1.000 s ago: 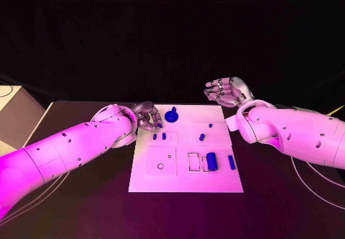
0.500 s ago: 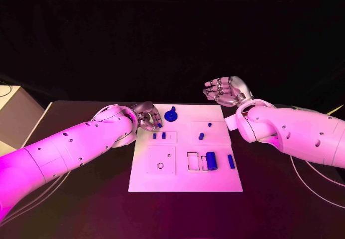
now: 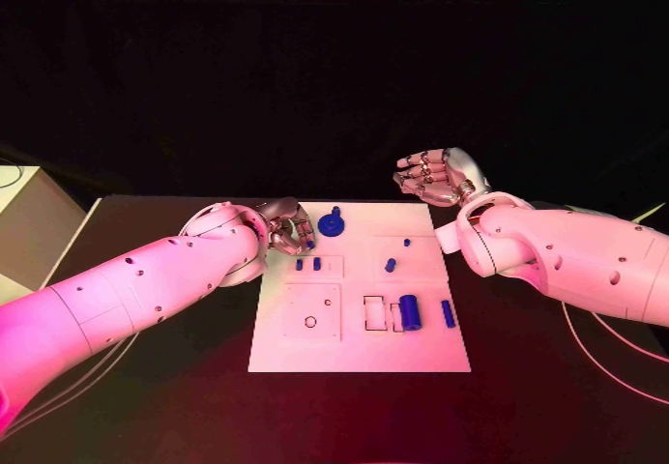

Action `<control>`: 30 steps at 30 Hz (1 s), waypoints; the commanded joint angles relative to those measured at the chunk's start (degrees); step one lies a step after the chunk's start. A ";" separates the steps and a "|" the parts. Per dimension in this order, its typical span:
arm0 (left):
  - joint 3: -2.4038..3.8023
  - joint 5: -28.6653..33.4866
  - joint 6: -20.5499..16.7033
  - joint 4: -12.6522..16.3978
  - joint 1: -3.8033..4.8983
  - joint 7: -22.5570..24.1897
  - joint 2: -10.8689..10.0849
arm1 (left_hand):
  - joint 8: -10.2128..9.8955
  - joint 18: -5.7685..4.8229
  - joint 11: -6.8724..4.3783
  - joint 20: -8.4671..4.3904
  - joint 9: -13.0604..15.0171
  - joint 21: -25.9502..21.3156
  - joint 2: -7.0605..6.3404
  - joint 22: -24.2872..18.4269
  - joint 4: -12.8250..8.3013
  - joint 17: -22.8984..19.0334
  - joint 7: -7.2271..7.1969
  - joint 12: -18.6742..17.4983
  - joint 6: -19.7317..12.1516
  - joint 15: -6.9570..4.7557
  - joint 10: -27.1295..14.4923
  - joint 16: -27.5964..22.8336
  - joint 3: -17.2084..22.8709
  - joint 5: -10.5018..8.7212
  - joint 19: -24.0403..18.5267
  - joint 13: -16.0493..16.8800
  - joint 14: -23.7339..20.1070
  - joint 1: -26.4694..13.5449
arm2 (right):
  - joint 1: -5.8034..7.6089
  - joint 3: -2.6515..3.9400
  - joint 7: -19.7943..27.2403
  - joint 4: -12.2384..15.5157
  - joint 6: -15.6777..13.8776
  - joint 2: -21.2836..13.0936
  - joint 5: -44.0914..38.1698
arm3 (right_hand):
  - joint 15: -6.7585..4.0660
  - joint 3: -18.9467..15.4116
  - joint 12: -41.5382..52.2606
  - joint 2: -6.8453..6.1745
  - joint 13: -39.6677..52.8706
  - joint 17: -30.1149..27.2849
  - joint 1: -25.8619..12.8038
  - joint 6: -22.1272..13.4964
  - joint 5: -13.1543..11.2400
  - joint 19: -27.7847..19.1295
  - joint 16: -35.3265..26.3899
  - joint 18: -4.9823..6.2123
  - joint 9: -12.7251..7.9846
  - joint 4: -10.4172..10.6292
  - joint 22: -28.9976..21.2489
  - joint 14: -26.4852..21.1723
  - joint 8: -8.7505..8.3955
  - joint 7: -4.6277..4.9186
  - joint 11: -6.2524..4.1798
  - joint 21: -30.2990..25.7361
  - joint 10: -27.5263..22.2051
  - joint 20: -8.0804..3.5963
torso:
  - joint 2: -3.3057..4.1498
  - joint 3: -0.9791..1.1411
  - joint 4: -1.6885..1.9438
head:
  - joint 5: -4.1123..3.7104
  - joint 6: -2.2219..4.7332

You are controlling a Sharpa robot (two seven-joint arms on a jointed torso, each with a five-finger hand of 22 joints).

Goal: Assemble the parts on the task board

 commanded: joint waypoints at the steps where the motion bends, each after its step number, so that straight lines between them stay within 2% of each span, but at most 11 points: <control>1: -0.13 -0.36 0.99 -0.14 -0.04 -0.36 0.40 | 0.25 -0.95 -0.08 0.15 0.07 0.15 0.08 -0.12 -0.42 -0.07 -0.07 -0.39 0.36 -0.02 0.51 0.19 0.13 -0.07 0.16 -0.10 -0.06 -0.73 | -0.02 0.02 0.62 0.09 0.75 0.04 -0.22 | -0.06 0.07 -0.20 0.21 -0.05 -0.05 0.08 0.55 0.36 -0.29 -0.38 0.44 -0.05 -0.36 -0.06 0.34 -0.31 1.96 -0.11 0.14 -0.31 0.06 | 0.06 0.00 -0.03 | 0.05 -0.01; 21: -0.76 -1.52 3.36 -1.03 -0.06 -2.89 1.24 | 0.08 -0.95 -0.04 0.17 0.10 0.16 0.20 -0.09 -0.50 -0.03 -0.02 -0.60 0.34 0.00 0.54 0.20 0.19 -0.16 0.15 -0.13 -0.07 -0.80 | -0.02 0.02 0.57 0.19 0.86 0.04 -0.22 | -0.06 0.08 -0.20 0.24 -0.05 -0.25 0.00 0.65 0.33 -0.32 -0.40 0.43 -0.05 -0.40 -0.06 0.36 -0.37 1.94 -0.13 0.13 -0.29 0.06 | 0.02 0.00 -0.03 | -0.07 -0.19; 30: -0.97 -1.29 3.31 -0.28 -0.09 -2.31 0.98 | -0.05 -0.90 -0.03 0.18 0.12 0.04 0.15 -0.26 -0.65 -0.24 -0.02 -0.74 0.33 0.01 0.59 0.16 0.17 -0.25 0.00 -0.14 -0.18 -0.84 | -0.02 0.02 0.57 0.22 0.88 -0.06 -0.22 | -0.06 0.08 -0.20 0.24 -0.05 -0.25 0.00 0.65 0.33 -0.32 -0.40 0.43 -0.05 -0.40 -0.06 0.36 -0.37 1.94 -0.13 0.13 -0.29 0.06 | -0.01 -0.03 0.00 | -0.17 -0.26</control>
